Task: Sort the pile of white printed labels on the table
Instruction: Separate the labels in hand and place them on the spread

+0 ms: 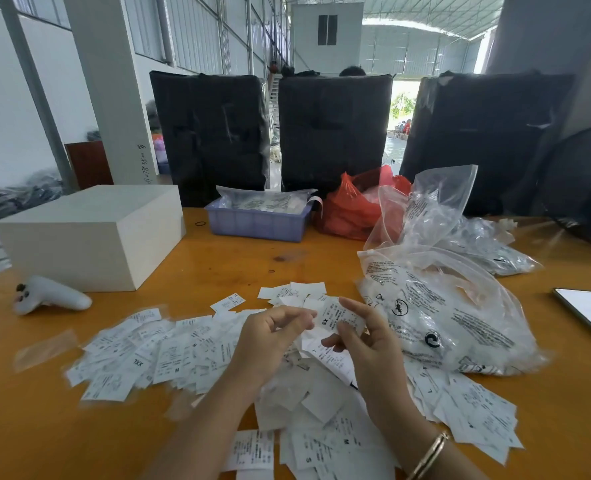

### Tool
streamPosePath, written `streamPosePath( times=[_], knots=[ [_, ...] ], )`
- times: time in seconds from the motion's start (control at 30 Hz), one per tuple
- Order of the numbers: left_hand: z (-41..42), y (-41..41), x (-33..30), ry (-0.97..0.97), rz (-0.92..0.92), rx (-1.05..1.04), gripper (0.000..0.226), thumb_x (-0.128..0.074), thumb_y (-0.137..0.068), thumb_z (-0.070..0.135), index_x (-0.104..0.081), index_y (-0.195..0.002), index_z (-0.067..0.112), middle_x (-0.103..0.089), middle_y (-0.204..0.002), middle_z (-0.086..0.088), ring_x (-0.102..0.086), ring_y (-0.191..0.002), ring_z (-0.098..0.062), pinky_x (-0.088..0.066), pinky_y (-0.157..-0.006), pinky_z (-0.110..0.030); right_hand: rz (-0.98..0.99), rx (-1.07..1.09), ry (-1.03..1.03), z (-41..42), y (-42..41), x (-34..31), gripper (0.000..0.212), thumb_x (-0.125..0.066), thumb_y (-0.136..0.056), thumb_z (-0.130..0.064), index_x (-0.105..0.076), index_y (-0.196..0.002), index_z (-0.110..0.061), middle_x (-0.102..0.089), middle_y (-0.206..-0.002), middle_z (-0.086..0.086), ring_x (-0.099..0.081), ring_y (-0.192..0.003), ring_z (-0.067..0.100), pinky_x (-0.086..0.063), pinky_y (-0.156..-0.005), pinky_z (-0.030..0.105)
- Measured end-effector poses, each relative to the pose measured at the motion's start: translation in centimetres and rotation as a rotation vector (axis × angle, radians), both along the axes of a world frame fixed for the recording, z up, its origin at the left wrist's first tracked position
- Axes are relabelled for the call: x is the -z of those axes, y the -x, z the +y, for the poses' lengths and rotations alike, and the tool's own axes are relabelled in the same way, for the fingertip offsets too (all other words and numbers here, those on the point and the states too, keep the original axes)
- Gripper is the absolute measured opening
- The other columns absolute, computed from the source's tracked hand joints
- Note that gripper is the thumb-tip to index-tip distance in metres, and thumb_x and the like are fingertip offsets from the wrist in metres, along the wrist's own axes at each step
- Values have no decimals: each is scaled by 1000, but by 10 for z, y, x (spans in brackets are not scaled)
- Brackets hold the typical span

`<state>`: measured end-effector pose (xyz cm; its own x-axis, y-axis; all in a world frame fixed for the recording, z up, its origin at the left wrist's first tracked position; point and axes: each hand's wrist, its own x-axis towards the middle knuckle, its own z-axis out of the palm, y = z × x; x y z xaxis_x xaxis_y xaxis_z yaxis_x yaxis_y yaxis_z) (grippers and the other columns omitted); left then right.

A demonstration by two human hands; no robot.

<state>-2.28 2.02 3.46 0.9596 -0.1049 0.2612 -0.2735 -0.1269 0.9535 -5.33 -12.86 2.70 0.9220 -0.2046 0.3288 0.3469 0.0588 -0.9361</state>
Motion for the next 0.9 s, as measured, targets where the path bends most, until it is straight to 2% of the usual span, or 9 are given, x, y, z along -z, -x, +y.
streamPosePath(
  times=[0.13, 0.33, 0.43, 0.6, 0.77, 0.9],
  knots=[
    [0, 1, -1, 8, 1, 15, 24, -61, -72, 52, -73, -85, 35, -74, -83, 14, -64, -84, 7, -47, -73, -8, -10, -5, 21, -1, -1, 1, 31, -56, -90, 1, -62, -104, -26, -66, -97, 19, -70, -66, 16, -53, -61, 19],
    [0, 1, 0, 34, 41, 8, 30, -59, -67, 58, -73, -75, 34, -68, -65, 13, -57, -58, 6, -47, -57, -8, -48, -47, 148, -1, -1, 3, 34, -54, -89, 7, -63, -101, -24, -61, -95, 18, -68, -64, 15, -54, -61, 22],
    [1, 0, 0, 34, 57, 18, 34, -59, -64, 63, -75, -69, 33, -69, -66, 7, -57, -59, 1, -48, -59, -11, -56, -42, 175, -2, -2, 4, 35, -54, -89, 6, -63, -102, -25, -60, -94, 18, -67, -64, 15, -55, -63, 23],
    [1, 0, 1, 45, 71, 72, 33, -59, -70, 55, -76, -83, 29, -75, -80, 6, -63, -70, 2, -48, -64, -10, -54, 37, 53, -4, -3, 4, 33, -56, -90, 1, -63, -101, -29, -66, -91, 12, -67, -62, 12, -53, -60, 19],
    [0, 0, 2, 47, 87, 45, 34, -61, -69, 56, -76, -79, 27, -74, -76, 7, -62, -66, 3, -48, -62, -9, -71, 8, 93, -2, -3, 5, 34, -56, -89, 4, -63, -102, -27, -63, -94, 18, -68, -62, 14, -53, -60, 20],
    [1, -1, 1, 24, 96, 19, 31, -61, -68, 56, -75, -70, 29, -69, -64, 9, -57, -56, 3, -48, -57, -8, -73, -32, 191, -1, -4, 7, 39, -56, -89, 5, -62, -102, -31, -63, -91, 5, -68, -64, 15, -55, -62, 23]
  ],
)
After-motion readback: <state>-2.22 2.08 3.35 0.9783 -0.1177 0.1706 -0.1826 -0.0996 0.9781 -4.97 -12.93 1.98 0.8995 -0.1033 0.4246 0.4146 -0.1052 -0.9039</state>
